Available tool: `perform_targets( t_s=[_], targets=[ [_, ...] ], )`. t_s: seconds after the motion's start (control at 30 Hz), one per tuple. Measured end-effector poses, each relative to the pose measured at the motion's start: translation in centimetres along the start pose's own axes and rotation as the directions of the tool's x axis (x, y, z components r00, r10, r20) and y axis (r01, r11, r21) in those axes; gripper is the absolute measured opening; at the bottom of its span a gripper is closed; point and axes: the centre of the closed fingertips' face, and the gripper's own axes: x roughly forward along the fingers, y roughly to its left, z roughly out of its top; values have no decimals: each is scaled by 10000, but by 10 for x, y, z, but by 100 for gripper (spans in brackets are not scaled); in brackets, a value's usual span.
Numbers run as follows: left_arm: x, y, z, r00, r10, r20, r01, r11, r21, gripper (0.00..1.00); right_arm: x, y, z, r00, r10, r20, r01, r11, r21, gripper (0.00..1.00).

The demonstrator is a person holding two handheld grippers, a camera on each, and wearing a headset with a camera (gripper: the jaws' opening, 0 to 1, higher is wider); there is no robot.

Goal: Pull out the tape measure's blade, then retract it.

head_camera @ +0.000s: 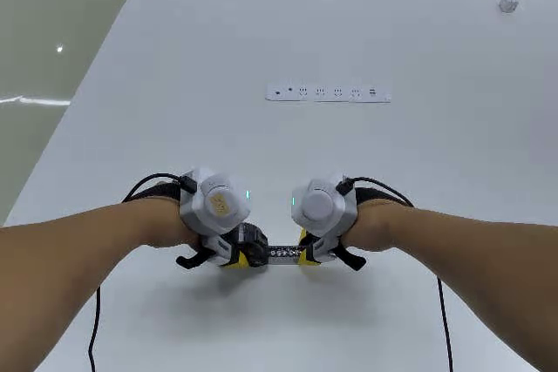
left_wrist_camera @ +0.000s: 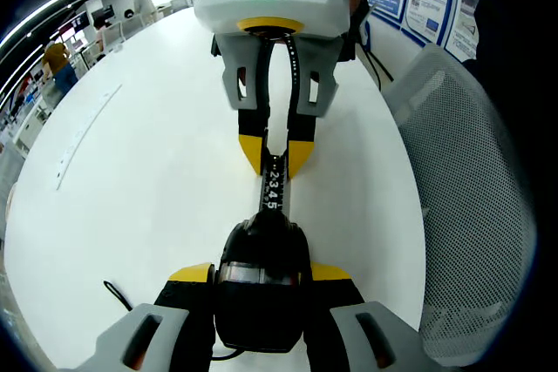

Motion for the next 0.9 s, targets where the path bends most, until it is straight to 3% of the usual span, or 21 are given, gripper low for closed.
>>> perform_targets(
  t_s=[0.9],
  targets=[
    [-1,0,0,10000,4,53,-5,10000,49,36,-3,0,-6,10000,-38,53,38,9999,112,13]
  ],
)
